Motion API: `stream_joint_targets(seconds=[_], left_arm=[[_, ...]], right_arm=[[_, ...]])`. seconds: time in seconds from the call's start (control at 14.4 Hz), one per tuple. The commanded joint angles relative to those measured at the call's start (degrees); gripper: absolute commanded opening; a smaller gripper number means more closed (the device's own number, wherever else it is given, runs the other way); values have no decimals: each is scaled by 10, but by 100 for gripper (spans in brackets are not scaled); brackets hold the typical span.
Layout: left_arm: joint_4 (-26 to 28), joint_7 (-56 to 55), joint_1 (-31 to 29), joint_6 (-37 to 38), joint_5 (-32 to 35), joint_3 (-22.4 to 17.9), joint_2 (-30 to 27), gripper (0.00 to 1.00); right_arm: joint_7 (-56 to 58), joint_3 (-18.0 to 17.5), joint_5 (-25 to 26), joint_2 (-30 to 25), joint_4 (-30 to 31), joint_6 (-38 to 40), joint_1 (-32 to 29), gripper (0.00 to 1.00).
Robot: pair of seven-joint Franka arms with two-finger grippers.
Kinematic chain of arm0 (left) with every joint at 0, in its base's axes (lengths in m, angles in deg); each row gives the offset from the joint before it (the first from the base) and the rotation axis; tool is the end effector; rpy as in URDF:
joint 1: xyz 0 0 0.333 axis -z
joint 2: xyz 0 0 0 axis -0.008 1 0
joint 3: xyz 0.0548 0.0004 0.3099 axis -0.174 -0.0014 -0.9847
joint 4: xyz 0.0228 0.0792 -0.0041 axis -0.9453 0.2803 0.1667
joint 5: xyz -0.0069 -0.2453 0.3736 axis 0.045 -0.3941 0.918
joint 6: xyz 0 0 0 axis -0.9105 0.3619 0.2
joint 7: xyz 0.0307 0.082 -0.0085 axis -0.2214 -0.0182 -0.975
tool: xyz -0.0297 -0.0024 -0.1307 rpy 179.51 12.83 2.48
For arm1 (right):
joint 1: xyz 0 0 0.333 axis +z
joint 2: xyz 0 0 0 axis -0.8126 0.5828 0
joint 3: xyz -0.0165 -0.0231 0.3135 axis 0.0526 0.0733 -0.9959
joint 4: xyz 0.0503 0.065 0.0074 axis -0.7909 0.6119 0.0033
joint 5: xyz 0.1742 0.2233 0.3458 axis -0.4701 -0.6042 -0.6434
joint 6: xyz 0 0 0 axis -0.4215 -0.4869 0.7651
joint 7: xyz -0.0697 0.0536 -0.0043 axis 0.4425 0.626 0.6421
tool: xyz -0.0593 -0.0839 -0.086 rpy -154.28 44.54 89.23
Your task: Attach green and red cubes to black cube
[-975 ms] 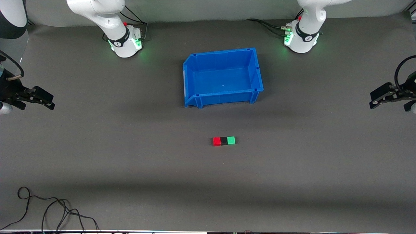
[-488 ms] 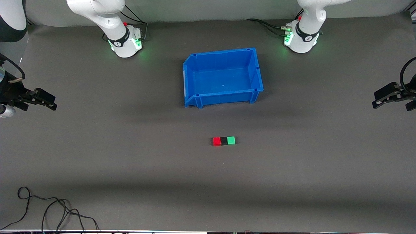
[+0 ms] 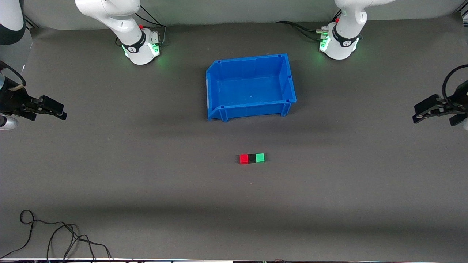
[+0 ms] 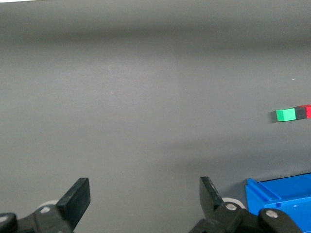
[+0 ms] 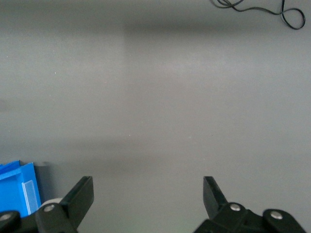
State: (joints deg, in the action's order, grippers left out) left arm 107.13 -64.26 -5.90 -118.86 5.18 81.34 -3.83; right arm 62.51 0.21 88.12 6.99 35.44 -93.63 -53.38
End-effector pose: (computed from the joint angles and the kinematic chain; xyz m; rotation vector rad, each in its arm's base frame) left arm 0.6499 -0.0154 0.5998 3.1191 -0.1016 0.1034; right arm 0.6208 -0.0148 0.5740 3.1350 -0.0377 -0.0210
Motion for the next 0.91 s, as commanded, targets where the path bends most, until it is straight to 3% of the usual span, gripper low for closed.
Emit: stream_joint_targets(seconds=[0.0,0.84], left_arm=[[3,-32,14,-3,3,-2,-3,100],[3,-34,19,9,4,-3,-1,100]], right_arm=[[0,-2,-11,1,-12,28,-2,100],[-1,-1,-28,2,-21,28,-2,100]])
